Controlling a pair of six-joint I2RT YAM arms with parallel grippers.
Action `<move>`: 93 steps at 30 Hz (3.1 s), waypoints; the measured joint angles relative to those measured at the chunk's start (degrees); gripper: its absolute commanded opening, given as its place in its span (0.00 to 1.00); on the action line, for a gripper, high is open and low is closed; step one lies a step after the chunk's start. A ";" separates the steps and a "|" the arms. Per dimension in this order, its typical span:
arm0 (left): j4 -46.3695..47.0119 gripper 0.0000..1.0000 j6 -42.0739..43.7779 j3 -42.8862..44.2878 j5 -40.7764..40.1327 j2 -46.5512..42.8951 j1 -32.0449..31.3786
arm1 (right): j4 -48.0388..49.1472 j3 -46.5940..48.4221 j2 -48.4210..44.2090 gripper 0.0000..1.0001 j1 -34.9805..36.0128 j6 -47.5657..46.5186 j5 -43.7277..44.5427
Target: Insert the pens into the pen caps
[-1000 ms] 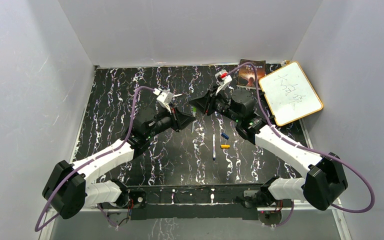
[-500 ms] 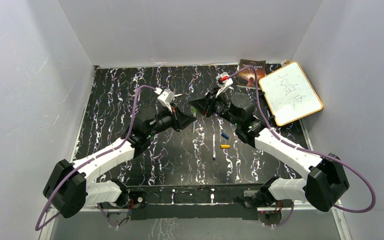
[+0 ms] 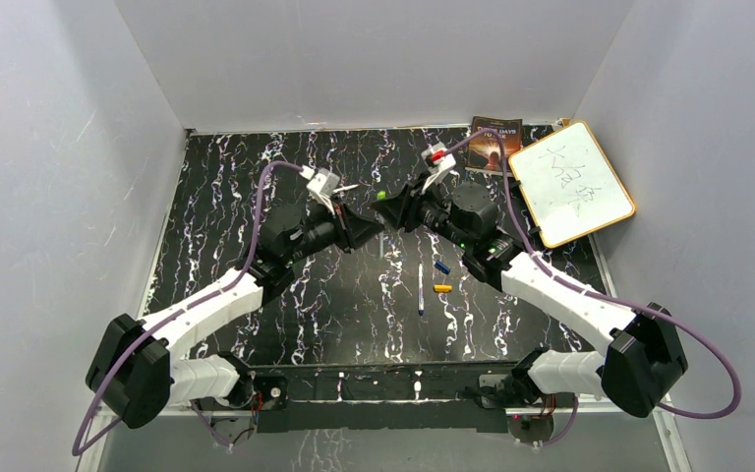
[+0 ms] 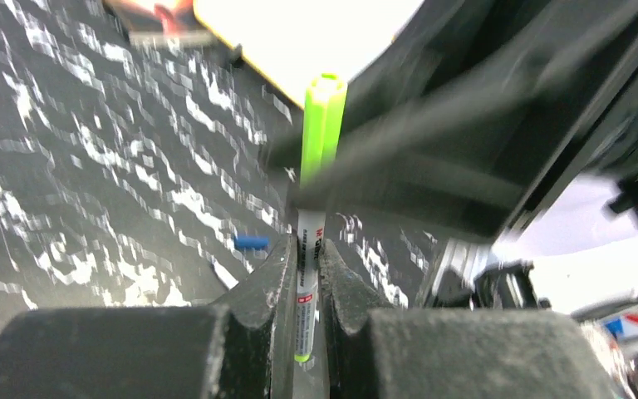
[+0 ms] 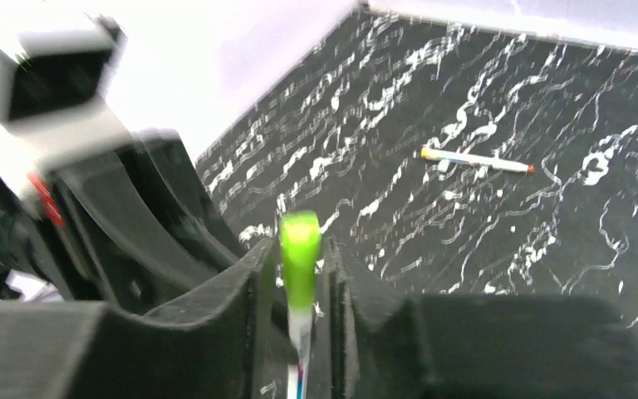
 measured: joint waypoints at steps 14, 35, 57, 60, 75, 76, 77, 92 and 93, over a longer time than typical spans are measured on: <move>6.47 0.00 -2.16 -0.72 -1.84 -1.97 1.88 | -6.67 4.20 2.01 0.57 0.66 -1.18 1.88; 12.63 0.00 6.93 -3.78 1.86 2.78 1.22 | -10.64 6.27 2.34 0.41 0.31 -2.67 -0.11; 12.96 0.29 8.98 -4.57 2.91 1.84 1.07 | -11.02 7.39 3.15 0.00 0.28 -4.15 -0.33; 12.85 0.51 8.55 -4.57 2.67 1.84 1.05 | -10.95 7.28 3.13 0.00 0.28 -4.81 0.76; 5.90 0.65 8.37 -9.66 -4.31 -12.11 1.05 | 9.57 -5.14 6.47 0.00 0.28 -13.97 12.02; 5.53 0.65 8.44 -9.66 -4.55 -12.55 1.07 | 12.13 -5.77 7.48 0.00 0.28 -15.34 12.13; 4.98 0.65 8.61 -9.66 -4.83 -12.96 1.05 | 17.29 -7.85 8.61 0.00 0.28 -17.25 12.11; 3.39 0.65 8.79 -9.66 -5.75 -12.09 1.07 | 44.33 -18.47 21.90 0.00 0.26 -24.68 10.84; 3.39 0.65 8.79 -9.68 -5.84 -12.09 1.07 | 44.74 -18.78 21.92 0.00 0.26 -25.00 10.64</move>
